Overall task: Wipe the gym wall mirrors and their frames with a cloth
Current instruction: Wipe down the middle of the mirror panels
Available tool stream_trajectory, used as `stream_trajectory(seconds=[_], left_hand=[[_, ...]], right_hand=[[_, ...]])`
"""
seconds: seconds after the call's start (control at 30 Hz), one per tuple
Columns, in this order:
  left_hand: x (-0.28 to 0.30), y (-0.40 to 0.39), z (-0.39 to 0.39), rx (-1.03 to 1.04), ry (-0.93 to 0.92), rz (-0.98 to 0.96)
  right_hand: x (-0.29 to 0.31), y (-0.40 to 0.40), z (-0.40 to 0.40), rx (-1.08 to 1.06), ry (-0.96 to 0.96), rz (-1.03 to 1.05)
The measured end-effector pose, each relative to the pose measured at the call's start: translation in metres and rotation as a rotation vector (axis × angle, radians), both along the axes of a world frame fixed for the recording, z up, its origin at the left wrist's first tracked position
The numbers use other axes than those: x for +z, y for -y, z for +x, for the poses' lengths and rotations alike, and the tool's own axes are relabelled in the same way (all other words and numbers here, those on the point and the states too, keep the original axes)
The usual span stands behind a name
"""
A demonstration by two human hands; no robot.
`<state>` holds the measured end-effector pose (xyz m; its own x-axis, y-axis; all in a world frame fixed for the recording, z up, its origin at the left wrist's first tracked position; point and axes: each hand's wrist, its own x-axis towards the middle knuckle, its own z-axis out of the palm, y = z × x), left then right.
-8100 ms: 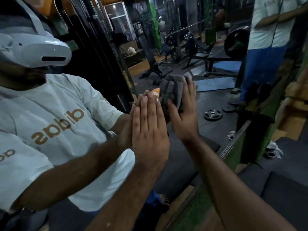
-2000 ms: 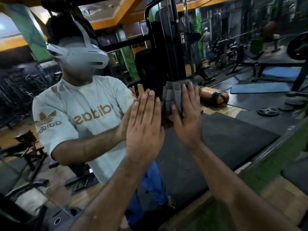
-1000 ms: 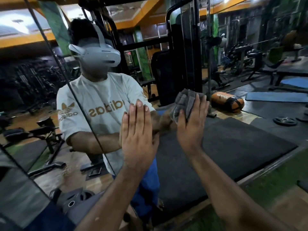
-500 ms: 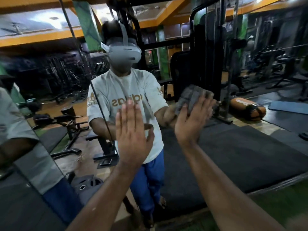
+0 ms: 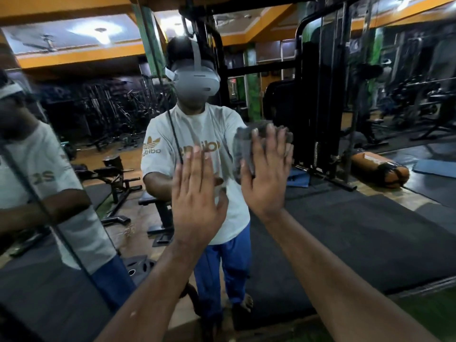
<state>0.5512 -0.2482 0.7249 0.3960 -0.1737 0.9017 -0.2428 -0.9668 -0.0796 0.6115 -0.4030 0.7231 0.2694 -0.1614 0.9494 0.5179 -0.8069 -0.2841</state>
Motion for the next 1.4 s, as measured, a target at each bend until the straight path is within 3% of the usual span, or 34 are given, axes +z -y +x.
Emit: stream_trajectory(seconds=[0.1,0.17,0.33,0.53,0.73,0.87,0.93,1.13,1.3,1.4], left_hand=[[-0.003,-0.027,-0.002,0.097,0.029,-0.148],[-0.004,-0.041,-0.001,0.113,-0.021,-0.134],[-0.004,-0.062,-0.003,0.043,-0.026,-0.015],[-0.007,-0.112,-0.009,0.143,0.018,-0.110],[-0.006,-0.140,-0.012,0.036,-0.046,0.018],[-0.014,-0.170,-0.023,0.137,0.011,-0.158],[-0.018,-0.180,-0.028,0.168,-0.009,-0.153],[-0.018,-0.195,-0.033,0.098,-0.068,-0.089],[-0.022,-0.213,-0.042,0.135,-0.054,-0.253],[-0.023,-0.223,-0.048,0.197,-0.057,-0.287]], right_hand=[[-0.018,-0.014,-0.007,0.011,0.013,-0.193],[-0.015,-0.019,-0.008,-0.011,0.028,-0.200],[0.037,-0.057,-0.005,-0.063,0.016,0.153],[-0.003,-0.096,-0.013,0.033,0.125,-0.309],[0.034,-0.138,-0.017,-0.097,0.063,0.109],[0.004,-0.163,-0.021,-0.011,0.130,-0.246],[-0.006,-0.161,-0.024,-0.010,0.142,-0.348],[0.030,-0.185,-0.027,-0.067,0.087,0.036],[-0.012,-0.217,-0.032,0.055,0.173,-0.352],[0.004,-0.212,-0.030,0.034,0.195,-0.316]])
